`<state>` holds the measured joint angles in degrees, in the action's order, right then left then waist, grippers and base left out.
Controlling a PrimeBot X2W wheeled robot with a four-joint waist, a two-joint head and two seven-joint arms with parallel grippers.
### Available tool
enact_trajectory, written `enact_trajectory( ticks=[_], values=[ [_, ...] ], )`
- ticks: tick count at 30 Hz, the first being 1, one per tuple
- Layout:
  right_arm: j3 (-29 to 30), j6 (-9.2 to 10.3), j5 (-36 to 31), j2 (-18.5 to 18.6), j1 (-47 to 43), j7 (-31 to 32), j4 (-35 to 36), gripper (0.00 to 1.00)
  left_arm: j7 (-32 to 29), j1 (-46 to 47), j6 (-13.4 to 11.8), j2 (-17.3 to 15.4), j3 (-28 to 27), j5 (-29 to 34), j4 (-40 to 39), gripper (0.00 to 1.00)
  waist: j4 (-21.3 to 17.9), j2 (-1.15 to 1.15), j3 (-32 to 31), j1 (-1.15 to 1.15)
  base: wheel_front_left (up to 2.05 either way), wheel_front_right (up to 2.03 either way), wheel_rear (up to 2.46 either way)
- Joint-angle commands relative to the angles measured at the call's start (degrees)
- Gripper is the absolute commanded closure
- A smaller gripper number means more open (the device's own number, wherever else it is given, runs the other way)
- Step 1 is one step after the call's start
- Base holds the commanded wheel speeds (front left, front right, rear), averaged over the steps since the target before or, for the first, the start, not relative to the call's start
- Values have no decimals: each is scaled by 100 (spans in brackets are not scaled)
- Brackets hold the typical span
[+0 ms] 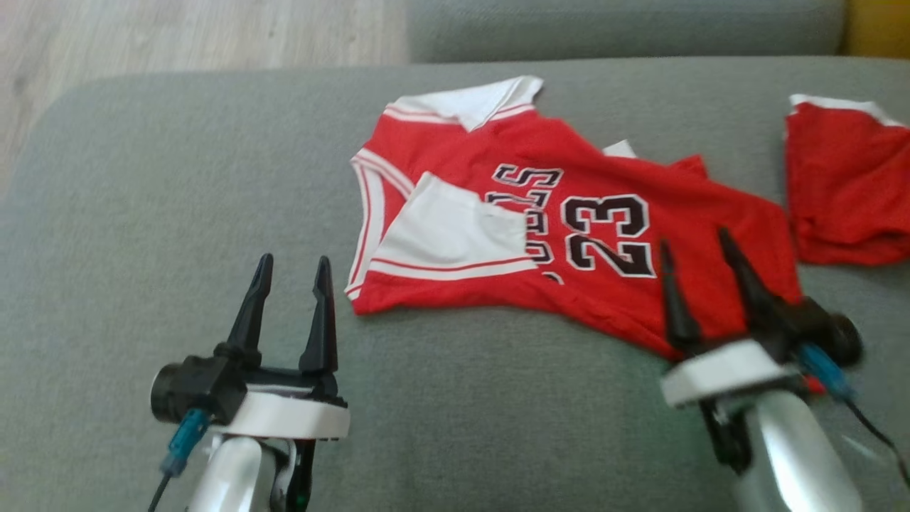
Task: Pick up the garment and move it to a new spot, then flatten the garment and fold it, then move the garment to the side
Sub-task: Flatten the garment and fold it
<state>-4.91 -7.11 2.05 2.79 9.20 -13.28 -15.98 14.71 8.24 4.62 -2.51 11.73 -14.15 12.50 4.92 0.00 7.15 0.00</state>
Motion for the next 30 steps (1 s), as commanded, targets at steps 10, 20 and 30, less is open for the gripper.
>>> enact_trajectory(
  ticks=[10,20,30],
  values=[
    [-1476,-37,323,402,1742,946,-1222,0,29,619,-31,-37,221,-203,-150,0,792,0,643,0,0,0,0],
    [-2621,-37,962,891,2796,995,-2549,0,29,777,-117,-37,429,-380,-111,0,1314,0,855,0,0,0,0],
    [-3354,-37,1461,1011,3208,848,-3230,100,29,784,-170,-37,513,-437,-114,0,1444,0,870,0,0,0,0]
  ],
)
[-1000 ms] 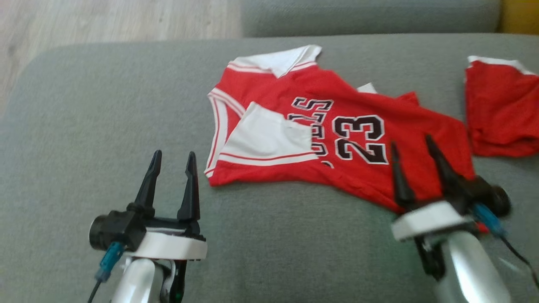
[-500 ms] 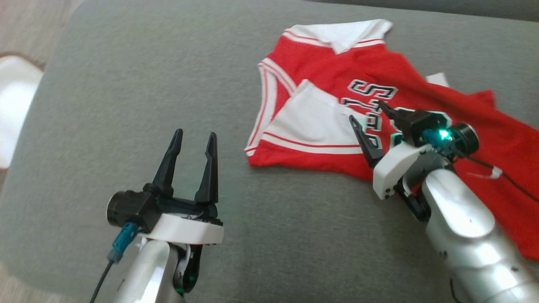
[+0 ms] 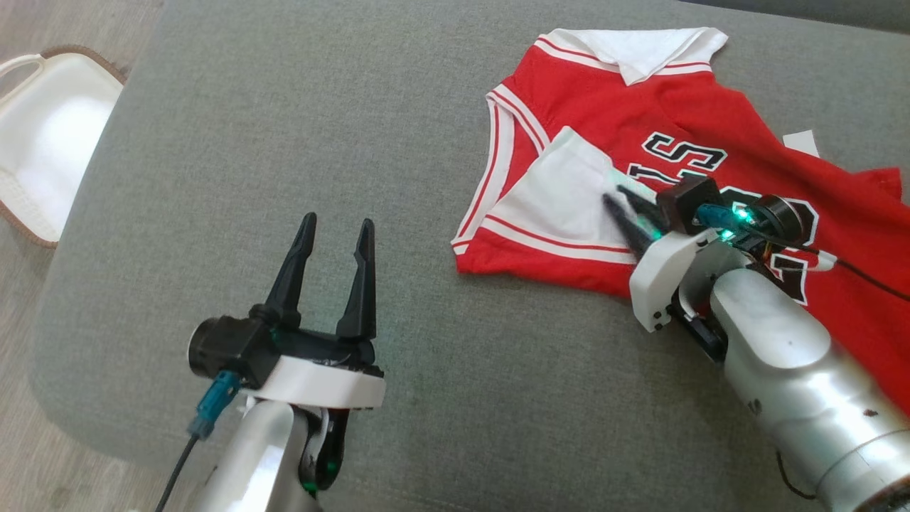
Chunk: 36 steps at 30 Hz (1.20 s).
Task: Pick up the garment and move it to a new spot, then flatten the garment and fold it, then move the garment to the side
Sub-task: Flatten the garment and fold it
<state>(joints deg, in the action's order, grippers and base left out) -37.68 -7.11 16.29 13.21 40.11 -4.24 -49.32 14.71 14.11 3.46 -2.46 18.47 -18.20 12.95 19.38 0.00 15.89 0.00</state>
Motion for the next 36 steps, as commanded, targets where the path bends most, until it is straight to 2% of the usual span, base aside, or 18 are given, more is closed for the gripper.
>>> enact_trajectory(
  ticks=[1,6,10,15,22,23,24,25,31,34,36],
  values=[
    [-129,-37,92,-43,148,-92,59,100,29,196,-59,-42,-161,-32,-156,0,-6,0,-11,0,0,0,0],
    [-357,-37,453,-196,237,-401,27,100,29,169,-70,-42,-195,-7,-124,0,-62,0,-129,0,0,0,0],
    [-763,-37,875,-385,134,-628,372,100,29,105,-70,-42,-279,42,-111,0,-150,0,-321,0,0,0,0],
    [-1626,-37,1338,-419,-150,-734,1103,100,29,-25,-51,-42,-418,135,-81,0,-270,0,-607,0,0,0,0],
    [-3235,-37,1561,-54,-461,-583,1792,100,29,-212,-12,-42,-512,227,-19,0,-320,0,-1019,0,0,0,0],
    [-3372,-37,1545,-6,-486,-579,1869,82,29,-241,-7,-42,-526,237,-8,0,-323,0,-1074,0,0,0,0],
    [-3461,-37,1520,33,-520,-583,1960,55,29,-270,-4,-42,-542,248,1,0,-329,0,-1118,0,0,0,0],
    [-3513,-37,1529,67,-577,-546,2039,0,29,-298,-1,-42,-559,257,7,0,-336,0,-1158,0,0,0,0],
    [-3565,-37,1417,282,-803,-329,2444,0,29,-441,-1,-42,-739,308,12,0,-477,0,-1320,0,0,0,0],
    [-3561,-37,1578,437,-754,-435,2490,0,29,-495,4,-42,-840,356,-18,0,-609,0,-1376,0,0,0,0],
    [-3358,-37,1723,547,-739,-581,2444,0,29,-511,10,-42,-890,378,-45,0,-701,0,-1416,0,0,0,0]
  ],
)
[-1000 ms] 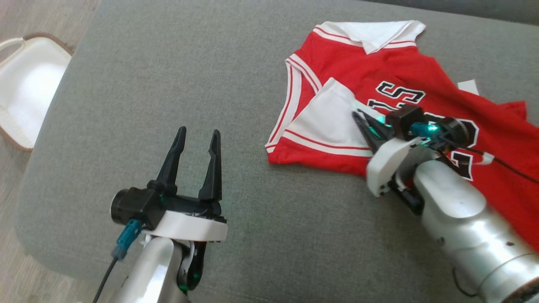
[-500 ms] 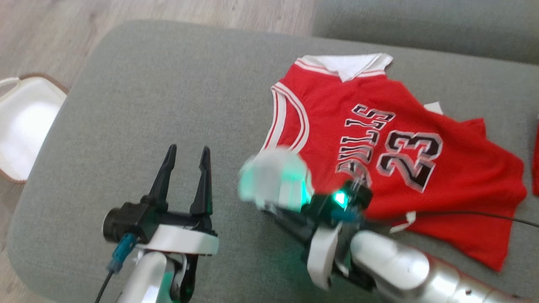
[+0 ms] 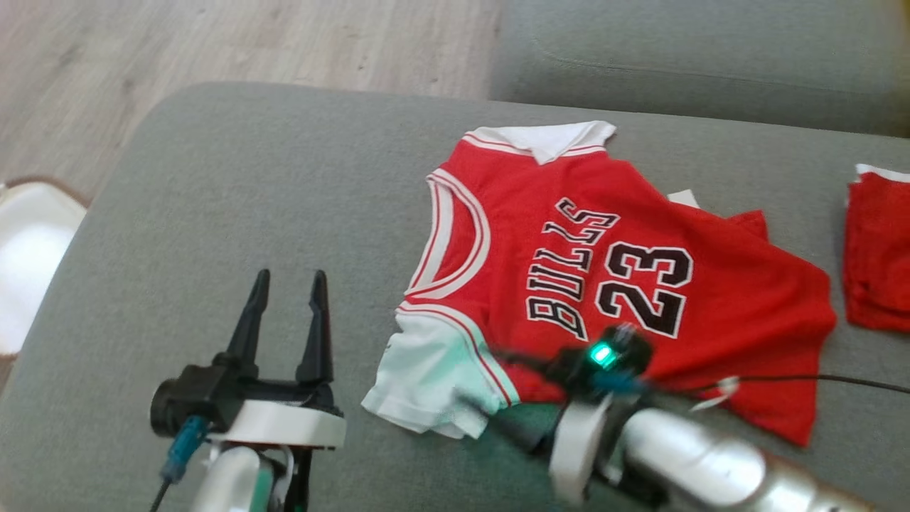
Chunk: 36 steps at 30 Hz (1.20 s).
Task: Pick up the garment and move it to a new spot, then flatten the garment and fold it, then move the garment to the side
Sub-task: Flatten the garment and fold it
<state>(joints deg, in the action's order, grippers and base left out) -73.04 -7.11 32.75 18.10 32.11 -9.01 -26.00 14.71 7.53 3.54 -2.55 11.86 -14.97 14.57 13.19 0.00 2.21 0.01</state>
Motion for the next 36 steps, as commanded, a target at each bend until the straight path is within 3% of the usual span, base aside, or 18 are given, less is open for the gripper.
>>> enact_trajectory(
  ticks=[1,4,7,8,11,15,16,19,24,31,36],
  values=[
    [331,-37,144,103,42,-167,92,0,29,134,1,-32,-259,64,-223,0,-140,0,-69,-1,0,0,0],
    [1072,-37,222,250,-88,-345,-43,0,29,101,10,-32,-335,91,-269,0,-308,0,-106,-1,0,0,0],
    [2256,-37,66,264,-354,-497,-307,0,29,67,10,-32,-385,91,-338,0,-481,0,-118,-1,0,0,0],
    [2256,-37,66,264,-354,-497,-307,0,29,67,10,-32,-385,91,-338,0,-481,0,-118,-1,0,0,0],
    [3631,-37,-367,129,-724,-578,-463,0,29,26,3,-32,-412,78,-402,0,-656,0,-129,-1,0,0,0],
    [5356,-37,-1545,-249,-1384,-595,42,0,29,-31,8,-32,-415,86,-436,0,-893,0,-103,-1,0,0,0],
    [6002,-37,-2076,-528,-1809,-596,261,0,29,-47,23,-32,-389,101,-423,0,-965,0,-107,-1,0,0,0],
    [6846,-37,-2593,-1059,-2355,-597,582,0,29,-82,24,-32,-349,96,-401,0,-1044,0,-125,-1,0,0,0],
    [7451,-37,-2922,-1458,-2855,-597,1045,0,29,-109,24,-32,-265,79,-354,0,-1096,0,-104,-1,0,0,0],
    [7407,-37,-2935,-1518,-2893,-598,1318,0,29,-135,59,-32,-192,96,-182,0,-1067,0,-151,-1,0,0,0],
    [7377,-37,-2830,-1520,-2910,-598,1319,0,-5,-175,90,-34,34,161,581,0,-1028,0,-207,-1,0,0,0]
  ],
)
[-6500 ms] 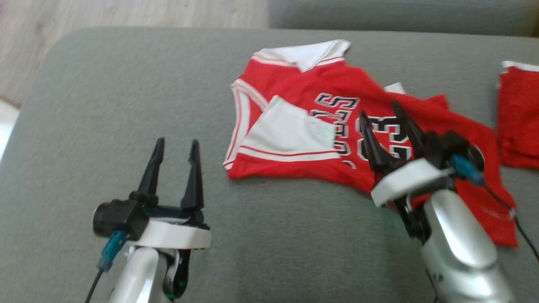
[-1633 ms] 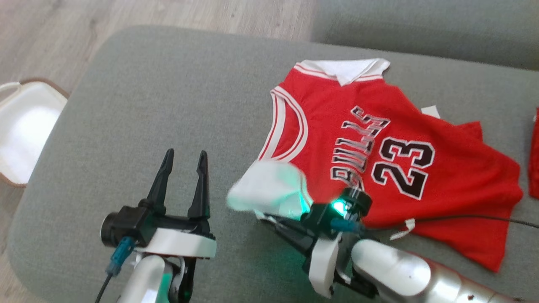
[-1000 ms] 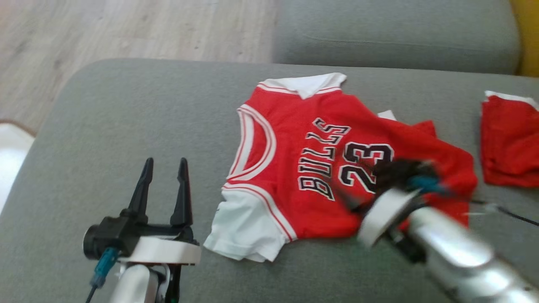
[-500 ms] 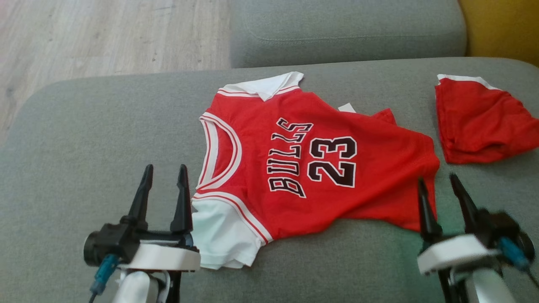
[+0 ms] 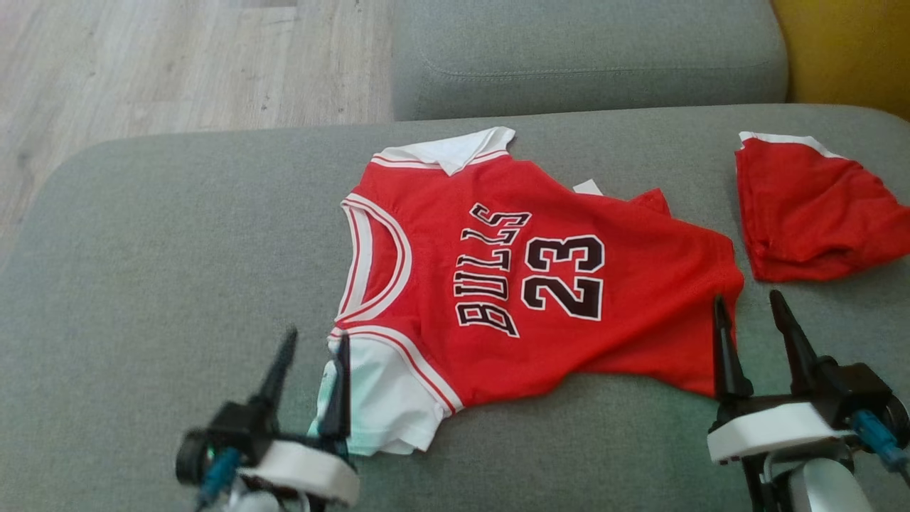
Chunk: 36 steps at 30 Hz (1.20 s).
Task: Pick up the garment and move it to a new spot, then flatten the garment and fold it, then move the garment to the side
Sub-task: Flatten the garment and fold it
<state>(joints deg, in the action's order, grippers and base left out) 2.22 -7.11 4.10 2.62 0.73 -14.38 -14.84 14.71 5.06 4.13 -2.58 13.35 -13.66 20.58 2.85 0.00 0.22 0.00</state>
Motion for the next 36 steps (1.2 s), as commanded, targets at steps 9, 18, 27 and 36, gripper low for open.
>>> enact_trajectory(
  ticks=[9,18,27,36],
  values=[
    [-193,-37,142,27,222,-62,190,0,-697,315,-318,-88,-34,174,1139,0,-10,0,90,0,0,0,0],
    [-162,-37,145,26,265,-62,166,0,-1102,495,-483,-107,8,173,1541,0,-43,0,188,0,0,0,0],
    [-93,-37,159,26,328,-62,110,0,-1587,514,-236,-110,218,73,1746,100,-83,0,199,0,0,0,0],
    [90,-37,39,26,328,-62,-459,0,-489,683,-321,-118,-102,-163,1173,100,-53,0,187,0,0,0,0]
  ],
)
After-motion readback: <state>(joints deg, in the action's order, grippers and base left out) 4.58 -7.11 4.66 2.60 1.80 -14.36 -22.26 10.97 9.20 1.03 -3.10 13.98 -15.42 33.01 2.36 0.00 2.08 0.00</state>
